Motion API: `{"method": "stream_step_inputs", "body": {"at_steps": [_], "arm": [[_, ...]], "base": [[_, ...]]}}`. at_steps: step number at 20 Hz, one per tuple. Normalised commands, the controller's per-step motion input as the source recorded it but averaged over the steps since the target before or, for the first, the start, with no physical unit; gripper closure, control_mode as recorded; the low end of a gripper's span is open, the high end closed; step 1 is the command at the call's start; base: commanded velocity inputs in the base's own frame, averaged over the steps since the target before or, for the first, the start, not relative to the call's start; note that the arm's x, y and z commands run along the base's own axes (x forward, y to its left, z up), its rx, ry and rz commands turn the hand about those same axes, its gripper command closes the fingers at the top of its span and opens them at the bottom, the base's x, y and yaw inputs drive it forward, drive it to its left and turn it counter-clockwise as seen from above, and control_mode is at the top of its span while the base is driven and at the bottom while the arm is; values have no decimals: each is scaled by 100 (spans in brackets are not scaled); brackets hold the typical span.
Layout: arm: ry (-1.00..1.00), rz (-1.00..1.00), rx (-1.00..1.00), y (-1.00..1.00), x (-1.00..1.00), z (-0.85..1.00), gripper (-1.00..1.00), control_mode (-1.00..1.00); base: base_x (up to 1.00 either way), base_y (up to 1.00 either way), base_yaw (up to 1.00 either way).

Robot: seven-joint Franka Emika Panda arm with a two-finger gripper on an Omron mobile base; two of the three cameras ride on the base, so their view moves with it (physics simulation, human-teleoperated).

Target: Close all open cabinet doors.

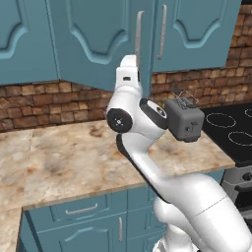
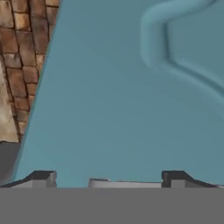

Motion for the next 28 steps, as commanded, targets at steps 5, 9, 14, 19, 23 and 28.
{"method": "stream_step_inputs", "body": {"at_steps": [5,9,14,19,23,28], "arm": [[0,0,13,-49,100,23,-100,-100],[0,0,12,-31,100,18,-100,-100],[0,0,9,-18,87,10,-100,-100],[0,0,8,-8,74,1,-100,-100],[0,2,9,-6,70,1,-100,-100],[0,2,11,-6,72,3,-100,-100]], "base": [[0,0,0],[0,0,0],[0,0,0],[0,0,0],[0,0,0],[0,0,0]]}}
